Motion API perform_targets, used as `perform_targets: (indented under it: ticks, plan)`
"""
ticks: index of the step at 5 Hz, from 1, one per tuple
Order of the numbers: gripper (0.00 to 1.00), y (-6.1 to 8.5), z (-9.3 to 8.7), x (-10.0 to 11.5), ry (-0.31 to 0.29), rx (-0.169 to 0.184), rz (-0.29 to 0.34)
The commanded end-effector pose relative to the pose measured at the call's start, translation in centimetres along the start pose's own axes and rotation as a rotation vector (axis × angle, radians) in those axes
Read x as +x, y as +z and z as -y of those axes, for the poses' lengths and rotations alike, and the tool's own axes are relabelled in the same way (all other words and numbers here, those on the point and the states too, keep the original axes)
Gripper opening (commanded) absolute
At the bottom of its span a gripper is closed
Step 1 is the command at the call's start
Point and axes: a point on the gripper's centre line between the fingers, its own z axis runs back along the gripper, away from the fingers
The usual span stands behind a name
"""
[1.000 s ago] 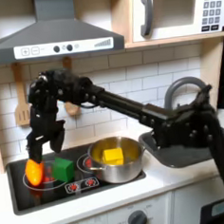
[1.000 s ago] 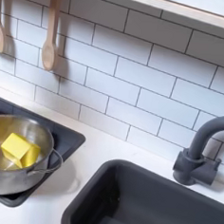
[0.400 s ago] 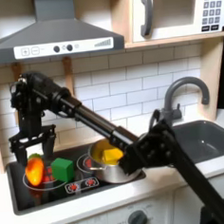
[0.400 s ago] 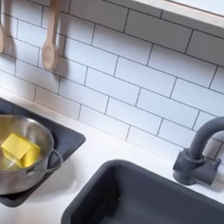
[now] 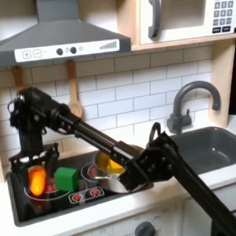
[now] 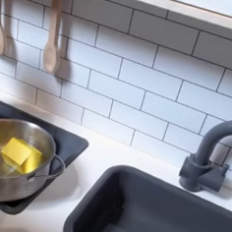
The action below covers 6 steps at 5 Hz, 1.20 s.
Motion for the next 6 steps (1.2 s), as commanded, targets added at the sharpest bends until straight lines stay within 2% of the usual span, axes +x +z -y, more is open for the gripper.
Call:
perform_targets:
  ticks: [1,2,3,4,6]
  plan:
    - [1.0,-0.5,0.4,-0.8,-0.009,-0.005,-0.003]
    - [1.0,-0.3,0.4,-0.9,-0.02,0.0,0.008]
    - [0.0,-0.8,0.3,-0.8,-0.012,-0.009,0.003]
    - [0.0,-0.9,0.3,-0.9,-0.009,-0.022,0.009]
    - [0.0,0.4,1.4,-1.0,-0.006,-0.044,0.062]
